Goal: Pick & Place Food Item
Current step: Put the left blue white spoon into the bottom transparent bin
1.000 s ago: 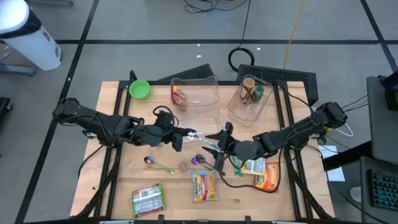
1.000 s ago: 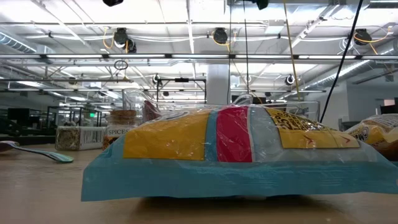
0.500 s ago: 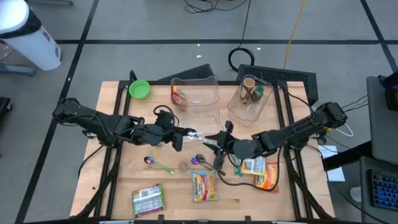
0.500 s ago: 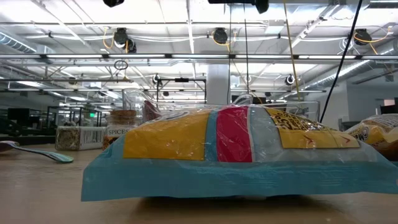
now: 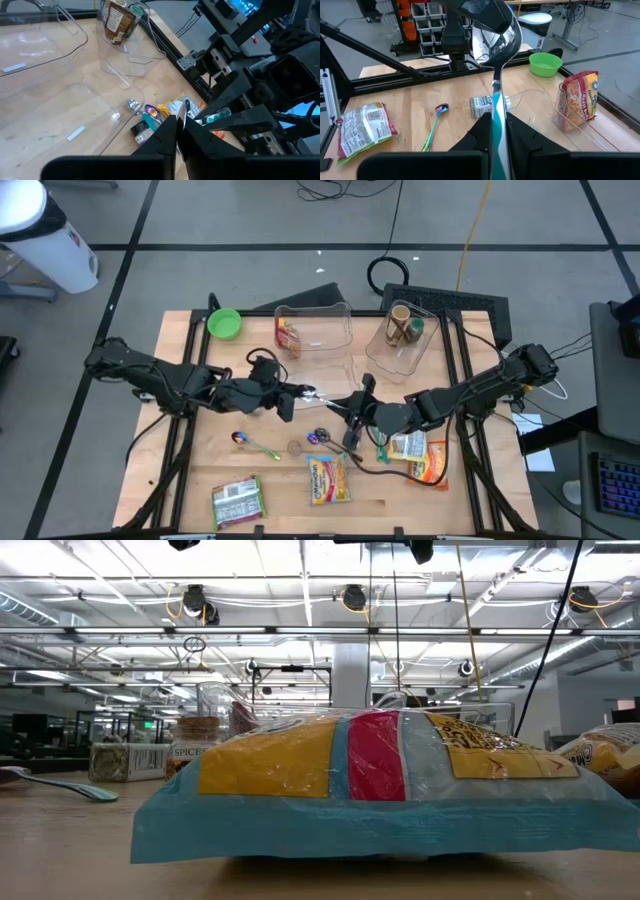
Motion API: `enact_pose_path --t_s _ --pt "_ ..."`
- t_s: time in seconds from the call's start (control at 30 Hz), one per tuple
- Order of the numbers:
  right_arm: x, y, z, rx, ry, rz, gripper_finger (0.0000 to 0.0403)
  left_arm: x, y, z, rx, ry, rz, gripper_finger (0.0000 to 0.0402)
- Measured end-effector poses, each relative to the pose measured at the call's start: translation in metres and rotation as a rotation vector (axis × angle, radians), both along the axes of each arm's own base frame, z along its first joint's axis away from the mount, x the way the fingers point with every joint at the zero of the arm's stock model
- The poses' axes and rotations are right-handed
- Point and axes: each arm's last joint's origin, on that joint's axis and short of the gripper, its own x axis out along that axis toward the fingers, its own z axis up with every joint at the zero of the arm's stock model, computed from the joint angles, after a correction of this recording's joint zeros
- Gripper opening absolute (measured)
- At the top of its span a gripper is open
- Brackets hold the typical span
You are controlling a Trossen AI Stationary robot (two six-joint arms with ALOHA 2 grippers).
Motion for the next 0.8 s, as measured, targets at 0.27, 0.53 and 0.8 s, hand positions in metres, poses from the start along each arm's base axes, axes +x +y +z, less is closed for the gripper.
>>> enact_pose_path --t_s 0.27,0.53,0.8 --pt "0.000 0.000 0.000 0.001 -0.004 -0.004 0.0016 0.004 0.012 0.001 0.001 0.005 -0.052 0.0026" --pt "0.002 -0.007 0.002 0.020 -0.016 -0.027 0.0016 0.012 0.025 0.011 0.064 -0.068 -0.147 0.0062" --pt "0.006 -0.018 0.001 0.061 -0.018 -0.016 0.0016 0.015 0.043 0.013 0.092 -0.069 -0.219 0.0167"
